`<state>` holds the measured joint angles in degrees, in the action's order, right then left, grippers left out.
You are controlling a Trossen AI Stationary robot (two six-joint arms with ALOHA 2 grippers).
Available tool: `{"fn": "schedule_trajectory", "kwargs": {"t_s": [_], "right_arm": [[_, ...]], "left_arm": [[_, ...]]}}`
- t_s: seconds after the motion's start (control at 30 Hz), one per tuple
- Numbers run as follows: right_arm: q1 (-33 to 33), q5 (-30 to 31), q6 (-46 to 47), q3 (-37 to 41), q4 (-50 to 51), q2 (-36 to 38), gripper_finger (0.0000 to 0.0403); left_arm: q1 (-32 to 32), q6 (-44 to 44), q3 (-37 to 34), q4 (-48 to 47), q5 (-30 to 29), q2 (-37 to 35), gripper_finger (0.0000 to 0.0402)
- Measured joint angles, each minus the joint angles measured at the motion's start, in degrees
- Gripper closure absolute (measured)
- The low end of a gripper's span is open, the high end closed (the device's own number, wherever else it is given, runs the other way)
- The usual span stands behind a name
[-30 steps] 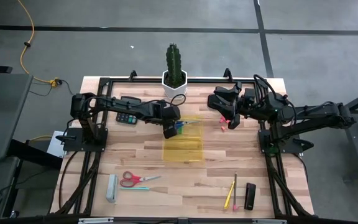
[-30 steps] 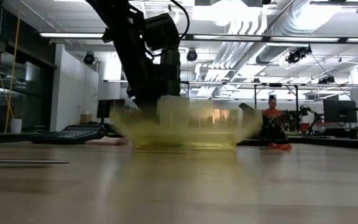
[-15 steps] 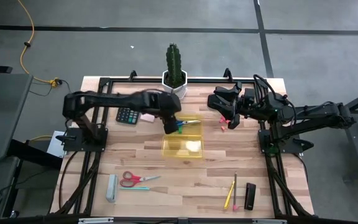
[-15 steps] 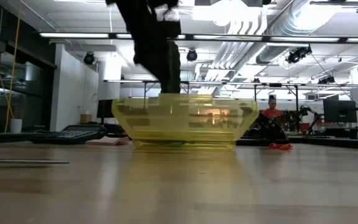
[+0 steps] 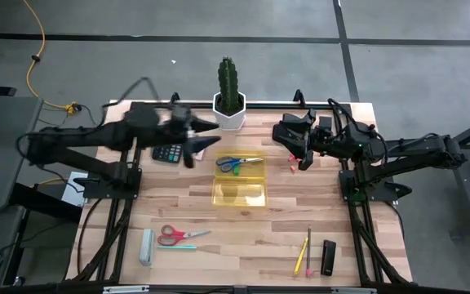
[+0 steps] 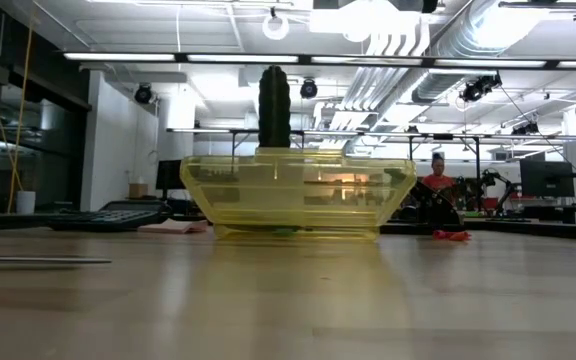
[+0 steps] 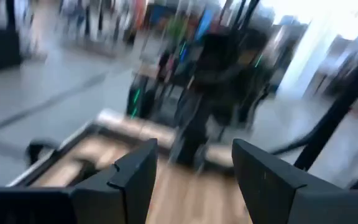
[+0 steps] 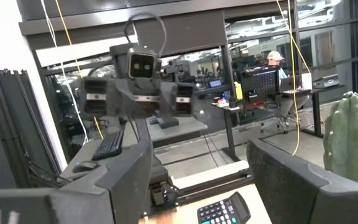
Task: Pack school essentials
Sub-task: Put the pink scissors into the yellow supply box
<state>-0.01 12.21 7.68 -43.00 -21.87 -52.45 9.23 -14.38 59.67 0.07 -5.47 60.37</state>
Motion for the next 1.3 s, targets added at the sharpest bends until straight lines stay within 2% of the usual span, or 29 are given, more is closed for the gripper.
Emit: {"fn": "schedule_trajectory", "kwargs": {"t_s": [0.17, 0.3, 0.67, 0.97, 1.17, 1.23, 1.3], "right_arm": [[0.00, 0.02, 0.00, 0.00, -0.02, 0.00, 0.0149], [0.00, 0.02, -0.07, 0.00, 0.00, 0.00, 0.0149], [0.00, -0.48, -0.20, 0.00, 0.02, 0.00, 0.0149], [0.00, -0.70, -0.22, 0.00, 0.02, 0.00, 0.0149], [0.01, -0.70, -0.22, 0.00, 0.02, 0.00, 0.0149], [0.00, -0.70, -0.22, 0.00, 0.02, 0.00, 0.0149], [0.02, -0.70, -0.22, 0.00, 0.04, 0.00, 0.0149]], "left_arm": [[-3.29, -0.50, -11.85, 13.85, -1.61, -8.74, 0.0204], [-4.15, -0.45, -15.41, 15.10, -3.93, -13.17, 0.0204], [-4.15, 5.00, -15.81, 13.89, -4.20, -14.70, 0.0204], [-4.15, 5.60, -15.81, 13.38, -4.22, -14.52, 0.0204], [-4.13, 4.43, -15.81, 12.76, -7.63, -14.52, 0.0204], [-4.11, 3.72, -15.69, 10.48, -7.29, -14.56, 0.0204], [-4.37, 1.96, -14.73, 3.21, -6.21, -14.55, 0.0204]]}}
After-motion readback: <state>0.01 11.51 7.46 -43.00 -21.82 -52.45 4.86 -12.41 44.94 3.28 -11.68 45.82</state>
